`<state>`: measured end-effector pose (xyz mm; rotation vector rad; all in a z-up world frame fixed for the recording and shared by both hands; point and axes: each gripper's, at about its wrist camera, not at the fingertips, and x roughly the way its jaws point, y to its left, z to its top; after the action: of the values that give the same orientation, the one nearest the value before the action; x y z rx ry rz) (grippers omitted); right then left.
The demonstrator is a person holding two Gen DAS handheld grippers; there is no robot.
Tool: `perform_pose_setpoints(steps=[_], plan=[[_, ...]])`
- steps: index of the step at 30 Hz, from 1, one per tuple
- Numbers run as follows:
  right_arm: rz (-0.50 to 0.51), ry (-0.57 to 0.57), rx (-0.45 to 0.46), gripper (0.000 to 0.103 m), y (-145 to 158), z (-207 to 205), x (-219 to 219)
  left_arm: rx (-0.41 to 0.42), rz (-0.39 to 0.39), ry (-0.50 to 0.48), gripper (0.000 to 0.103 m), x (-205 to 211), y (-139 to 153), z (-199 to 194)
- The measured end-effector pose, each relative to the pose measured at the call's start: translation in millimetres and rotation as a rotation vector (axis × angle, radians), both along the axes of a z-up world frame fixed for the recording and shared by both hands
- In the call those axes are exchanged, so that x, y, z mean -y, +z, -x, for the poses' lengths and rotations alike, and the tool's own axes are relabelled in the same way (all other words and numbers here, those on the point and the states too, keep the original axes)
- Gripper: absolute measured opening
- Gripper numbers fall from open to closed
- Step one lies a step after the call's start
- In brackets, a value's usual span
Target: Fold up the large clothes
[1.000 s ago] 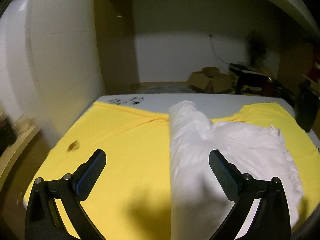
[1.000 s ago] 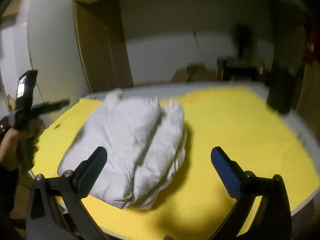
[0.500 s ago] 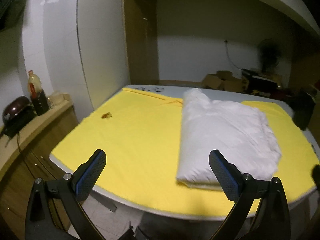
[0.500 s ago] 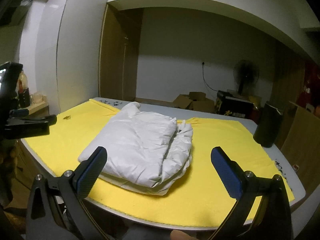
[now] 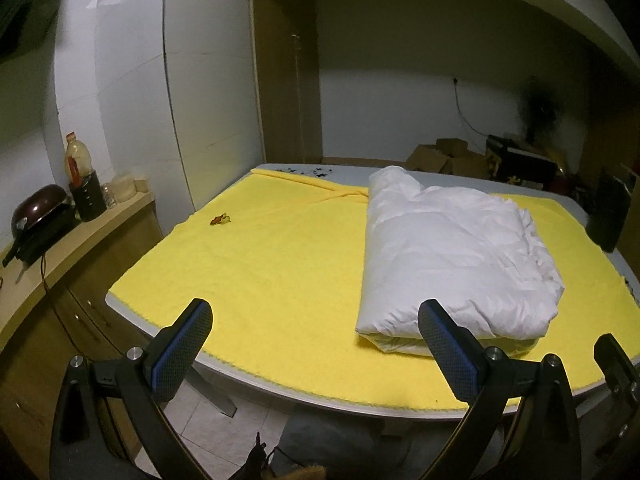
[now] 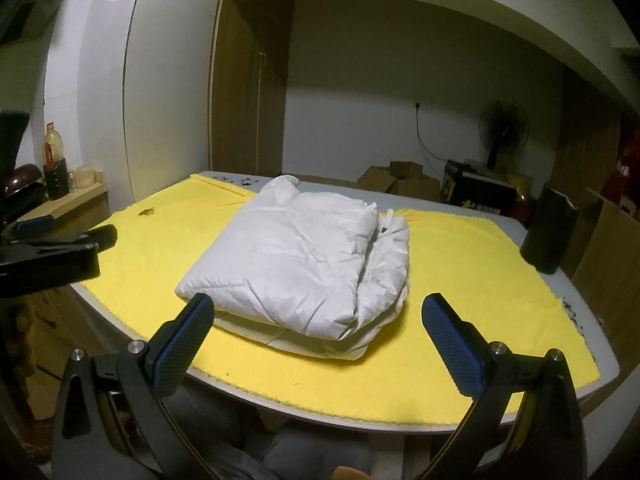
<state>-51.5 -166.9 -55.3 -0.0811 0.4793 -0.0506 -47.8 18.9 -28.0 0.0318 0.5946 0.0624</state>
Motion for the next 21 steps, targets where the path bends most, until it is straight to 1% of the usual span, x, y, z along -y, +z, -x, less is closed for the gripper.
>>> perform_pose_setpoints(steps=[7, 12, 18, 21], plan=[[-0.011, 0.008, -0.011, 0.103, -1, 0, 1, -0.02, 0.001, -0.012, 0.103, 3, -3, -1], [0.009, 0.026, -0.02, 0.103, -4, -1, -6, -0.018, 0.008, -0.015, 0.103, 4, -3, 0], [0.017, 0.027, -0.023, 0.103, -5, -2, -8, -0.041, 0.011, -0.031, 0.103, 8, -6, -1], [0.021, 0.019, -0.023, 0.103, -5, -2, -10, -0.049, 0.0, -0.048, 0.103, 12, -7, -1]])
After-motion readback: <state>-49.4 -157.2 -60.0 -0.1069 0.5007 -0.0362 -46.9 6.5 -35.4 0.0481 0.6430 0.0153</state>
